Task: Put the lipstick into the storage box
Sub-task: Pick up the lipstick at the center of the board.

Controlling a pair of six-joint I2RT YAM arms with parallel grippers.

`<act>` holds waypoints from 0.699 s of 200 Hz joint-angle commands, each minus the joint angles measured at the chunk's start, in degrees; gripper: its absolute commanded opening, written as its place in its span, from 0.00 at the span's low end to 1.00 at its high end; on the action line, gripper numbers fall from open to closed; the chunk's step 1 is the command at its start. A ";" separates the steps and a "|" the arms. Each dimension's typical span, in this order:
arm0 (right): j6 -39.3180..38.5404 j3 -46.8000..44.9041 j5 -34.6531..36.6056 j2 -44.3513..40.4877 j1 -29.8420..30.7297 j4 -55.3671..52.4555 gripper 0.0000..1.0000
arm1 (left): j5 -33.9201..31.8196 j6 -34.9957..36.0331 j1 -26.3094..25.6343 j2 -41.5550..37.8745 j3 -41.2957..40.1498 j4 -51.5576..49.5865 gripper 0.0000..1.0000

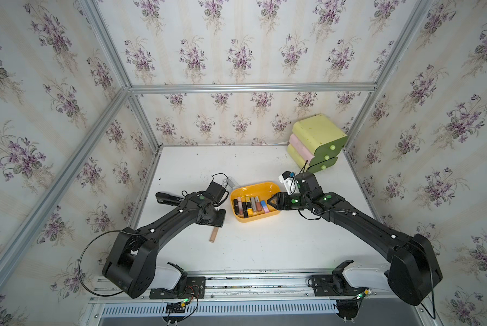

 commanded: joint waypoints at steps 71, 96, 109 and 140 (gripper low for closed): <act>-0.22 -0.13 -0.92 -1.33 -0.06 1.58 0.60 | 2.03 -0.61 -0.63 5.59 -4.35 0.22 0.49; 0.12 -1.03 -1.15 -1.86 -0.06 2.27 0.60 | 1.03 -0.49 -1.36 7.66 -4.14 0.16 0.49; -0.07 -1.36 -1.06 -2.13 -0.11 2.08 0.60 | 1.33 -0.37 -1.45 8.75 -4.36 0.87 0.47; -0.47 -1.49 -0.63 -2.93 -0.07 1.64 0.60 | 1.97 -0.36 -1.45 11.58 -4.78 2.61 0.25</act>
